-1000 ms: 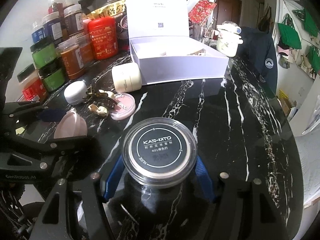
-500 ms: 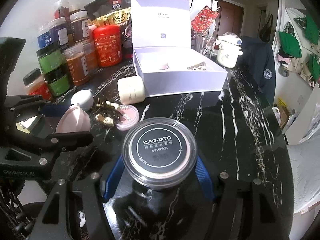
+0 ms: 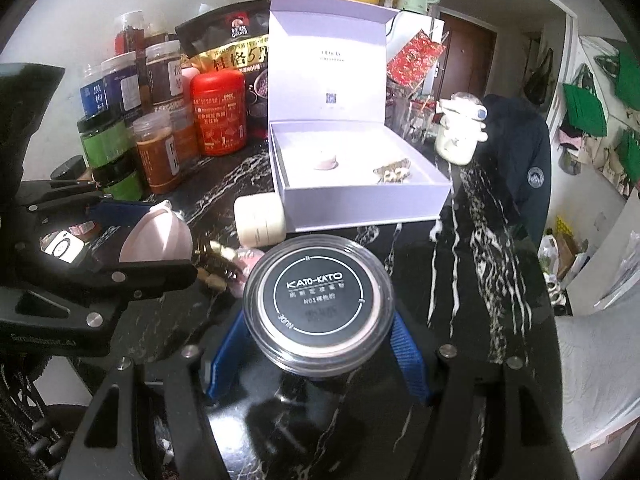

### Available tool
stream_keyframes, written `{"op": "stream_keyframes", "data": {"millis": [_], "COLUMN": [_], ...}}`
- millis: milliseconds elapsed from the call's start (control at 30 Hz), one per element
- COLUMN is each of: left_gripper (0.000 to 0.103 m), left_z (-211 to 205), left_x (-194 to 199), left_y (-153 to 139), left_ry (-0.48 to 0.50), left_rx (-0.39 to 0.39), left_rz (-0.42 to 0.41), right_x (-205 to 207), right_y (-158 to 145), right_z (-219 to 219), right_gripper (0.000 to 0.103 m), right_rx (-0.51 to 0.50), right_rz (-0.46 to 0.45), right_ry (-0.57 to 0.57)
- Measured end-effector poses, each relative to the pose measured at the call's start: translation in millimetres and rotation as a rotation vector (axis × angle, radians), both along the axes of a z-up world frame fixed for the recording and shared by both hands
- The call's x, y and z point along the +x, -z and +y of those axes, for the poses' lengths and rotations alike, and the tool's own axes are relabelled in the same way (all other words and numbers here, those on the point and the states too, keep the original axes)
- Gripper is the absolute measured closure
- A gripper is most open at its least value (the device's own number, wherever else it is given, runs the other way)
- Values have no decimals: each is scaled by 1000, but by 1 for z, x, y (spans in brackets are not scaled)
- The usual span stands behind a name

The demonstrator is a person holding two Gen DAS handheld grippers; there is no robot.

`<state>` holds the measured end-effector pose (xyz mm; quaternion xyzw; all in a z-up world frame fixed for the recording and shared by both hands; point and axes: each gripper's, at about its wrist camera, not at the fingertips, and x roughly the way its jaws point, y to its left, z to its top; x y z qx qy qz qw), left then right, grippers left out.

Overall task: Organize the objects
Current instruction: 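Carry the white compact and the KATO-KATO jar toward the open white gift box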

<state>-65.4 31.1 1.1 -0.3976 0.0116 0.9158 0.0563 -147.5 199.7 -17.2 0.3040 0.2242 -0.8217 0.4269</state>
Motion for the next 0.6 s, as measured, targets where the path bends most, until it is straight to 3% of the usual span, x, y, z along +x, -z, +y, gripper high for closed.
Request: {"op": "stream_keyframes", "data": {"millis": [600], "left_gripper": [43], "left_z": [-1], "left_x": [-44], "left_y": [-26], "left_ry": [25], "left_rx": [-31], "left_rz": [25], "right_x": [-40], "right_y": [-30], "right_z": [-25], "right_gripper": [34], "right_rx": [-12], "right_rz": [23], "right_ry": [-52]}}
